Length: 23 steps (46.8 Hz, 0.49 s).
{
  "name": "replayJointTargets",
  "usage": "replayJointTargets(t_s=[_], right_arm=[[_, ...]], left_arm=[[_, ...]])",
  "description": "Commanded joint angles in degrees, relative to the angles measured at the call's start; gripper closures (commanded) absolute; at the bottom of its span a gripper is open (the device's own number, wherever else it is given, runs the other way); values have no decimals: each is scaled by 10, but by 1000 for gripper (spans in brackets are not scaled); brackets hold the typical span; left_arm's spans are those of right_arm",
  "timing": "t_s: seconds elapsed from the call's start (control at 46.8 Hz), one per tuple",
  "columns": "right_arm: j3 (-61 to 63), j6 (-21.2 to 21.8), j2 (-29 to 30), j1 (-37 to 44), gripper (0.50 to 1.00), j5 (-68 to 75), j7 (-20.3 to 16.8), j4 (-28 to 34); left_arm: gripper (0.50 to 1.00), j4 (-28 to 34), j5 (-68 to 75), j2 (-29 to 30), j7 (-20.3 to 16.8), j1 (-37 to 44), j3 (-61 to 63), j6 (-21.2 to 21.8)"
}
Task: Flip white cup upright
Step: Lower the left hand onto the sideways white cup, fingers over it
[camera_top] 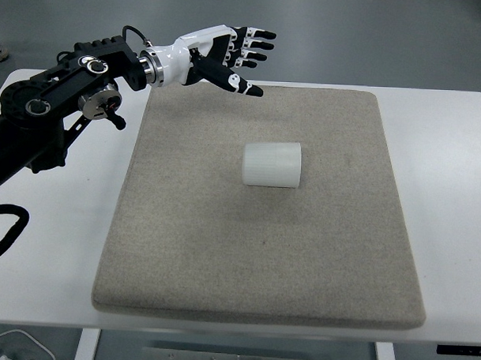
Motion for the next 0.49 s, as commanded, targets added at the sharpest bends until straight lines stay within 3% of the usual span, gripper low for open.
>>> replayJointTargets(t_s=[0.0,0.47], right_arm=[[0,0,0,0,570,0,0,0],[0,0,0,0,570,0,0,0]], left_arm=[[512,-11,16,1,7,-7,16,1],[512,-55,89,0,78,-46,87,2]])
